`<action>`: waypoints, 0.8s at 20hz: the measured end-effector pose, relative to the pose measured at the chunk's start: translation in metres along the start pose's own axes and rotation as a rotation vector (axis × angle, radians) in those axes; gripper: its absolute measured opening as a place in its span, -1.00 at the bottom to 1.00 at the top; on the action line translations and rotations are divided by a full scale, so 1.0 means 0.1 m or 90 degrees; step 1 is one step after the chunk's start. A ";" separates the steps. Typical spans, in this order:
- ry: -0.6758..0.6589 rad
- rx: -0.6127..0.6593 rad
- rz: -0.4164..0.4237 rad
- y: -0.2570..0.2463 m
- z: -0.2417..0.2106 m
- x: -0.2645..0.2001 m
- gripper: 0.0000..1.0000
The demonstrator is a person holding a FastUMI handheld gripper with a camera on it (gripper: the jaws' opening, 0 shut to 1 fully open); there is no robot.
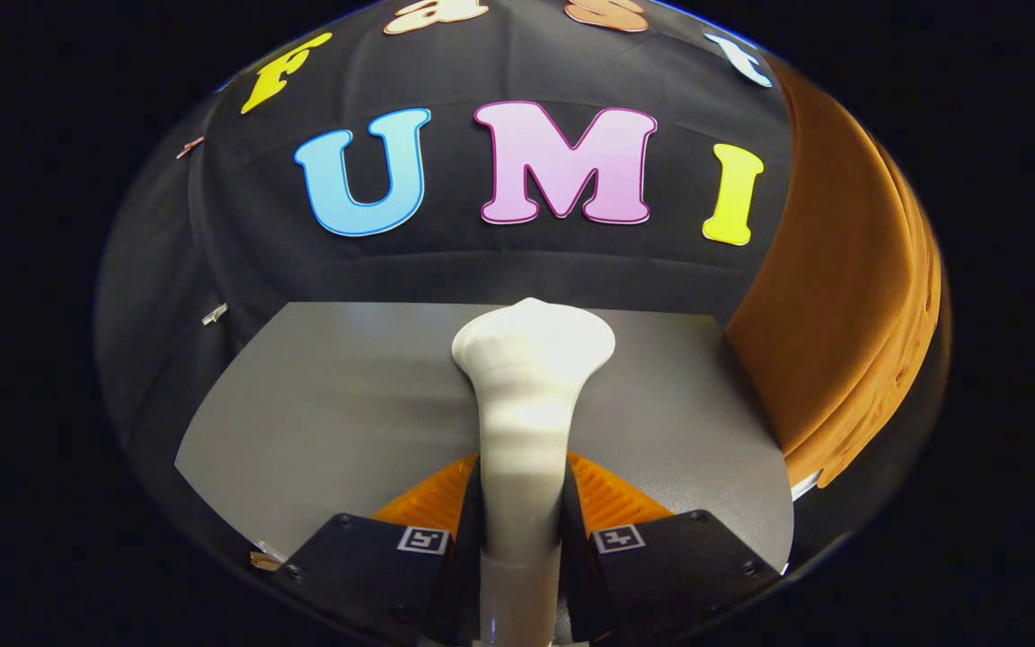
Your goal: Iron the clothes twice with a garment steamer, once on the left side and once on the right side.
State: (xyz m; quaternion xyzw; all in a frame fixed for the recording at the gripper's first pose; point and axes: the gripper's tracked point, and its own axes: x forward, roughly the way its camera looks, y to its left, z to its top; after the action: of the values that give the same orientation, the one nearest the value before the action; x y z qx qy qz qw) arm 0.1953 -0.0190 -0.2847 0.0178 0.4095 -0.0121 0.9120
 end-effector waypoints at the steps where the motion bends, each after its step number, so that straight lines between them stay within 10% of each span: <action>1: -0.003 0.005 0.008 0.01 0.01 -0.01 -0.13; 16: -0.209 0.093 -0.022 -0.10 0.34 -1.38 -0.15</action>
State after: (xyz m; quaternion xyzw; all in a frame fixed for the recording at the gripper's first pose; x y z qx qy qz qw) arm 0.1288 -0.0294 -0.1595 0.0746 0.2534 -0.0598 0.9626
